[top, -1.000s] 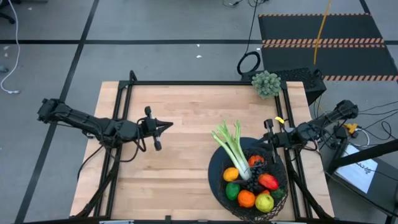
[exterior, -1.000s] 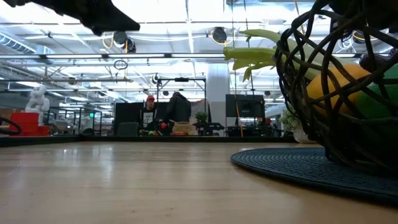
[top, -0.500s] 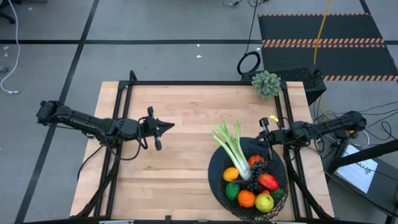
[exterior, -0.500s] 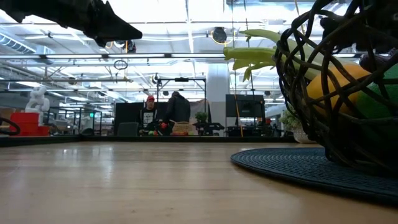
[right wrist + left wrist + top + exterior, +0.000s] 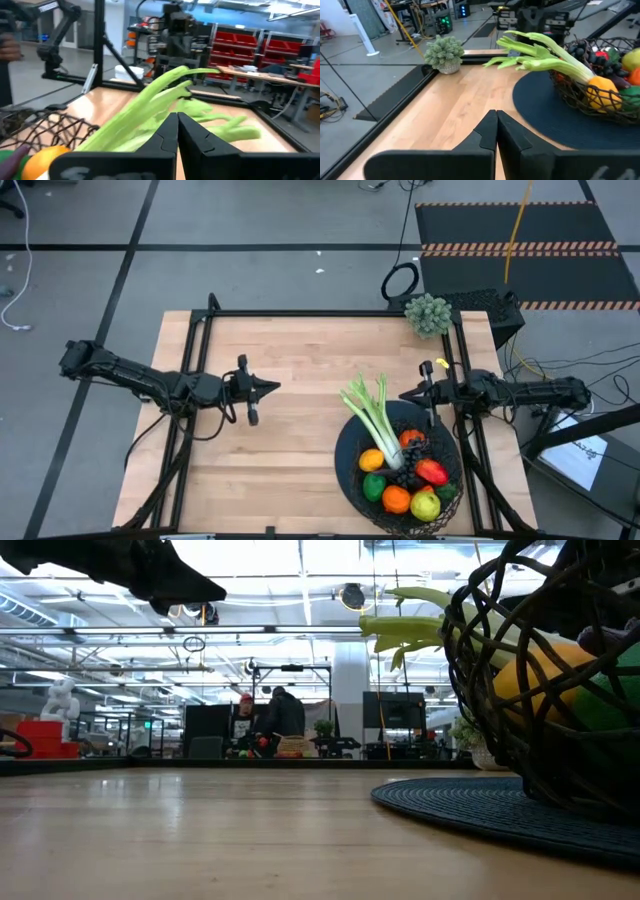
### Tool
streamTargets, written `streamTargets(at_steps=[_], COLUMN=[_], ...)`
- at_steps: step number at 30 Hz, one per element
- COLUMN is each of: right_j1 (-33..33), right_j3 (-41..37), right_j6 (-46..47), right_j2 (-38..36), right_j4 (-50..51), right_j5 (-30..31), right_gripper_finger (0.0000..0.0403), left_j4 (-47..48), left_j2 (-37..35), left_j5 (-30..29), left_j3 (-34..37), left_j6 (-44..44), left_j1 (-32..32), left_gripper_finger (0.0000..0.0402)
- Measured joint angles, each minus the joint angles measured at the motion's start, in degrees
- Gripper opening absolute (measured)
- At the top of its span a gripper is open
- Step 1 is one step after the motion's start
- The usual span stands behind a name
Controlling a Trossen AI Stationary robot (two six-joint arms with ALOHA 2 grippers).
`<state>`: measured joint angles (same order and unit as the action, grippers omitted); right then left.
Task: Build produce basket
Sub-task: Return to Home Position
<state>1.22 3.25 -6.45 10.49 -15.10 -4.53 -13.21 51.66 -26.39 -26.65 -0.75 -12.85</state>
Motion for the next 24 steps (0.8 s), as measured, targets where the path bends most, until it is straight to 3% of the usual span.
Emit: streamTargets(at_steps=[5,9,18,24], right_j1=[-0.9,-0.7,-0.4,-0.4], right_j3=[0.0,0.0,0.0,-0.1], right_j6=[3.0,6.5,3.6,2.6], right_j2=[-5.2,-7.1,-8.6,-9.4], right_j4=[3.1,8.4,12.4,14.1], right_j5=[0.3,4.4,4.4,4.2], right_gripper_finger=[0.0,0.0,0.0,0.0], left_j4=[1.2,1.5,4.8,9.8], left_j2=[0.0,0.0,-2.6,-6.9], left_j5=[0.0,0.0,-0.1,-0.1], left_j3=[0.0,0.0,0.0,0.0], left_j6=[0.4,0.2,0.2,2.1], left_j1=[-0.4,-0.4,-0.4,-0.4], left_gripper_finger=[0.0019,0.0007,0.0019,0.0003])
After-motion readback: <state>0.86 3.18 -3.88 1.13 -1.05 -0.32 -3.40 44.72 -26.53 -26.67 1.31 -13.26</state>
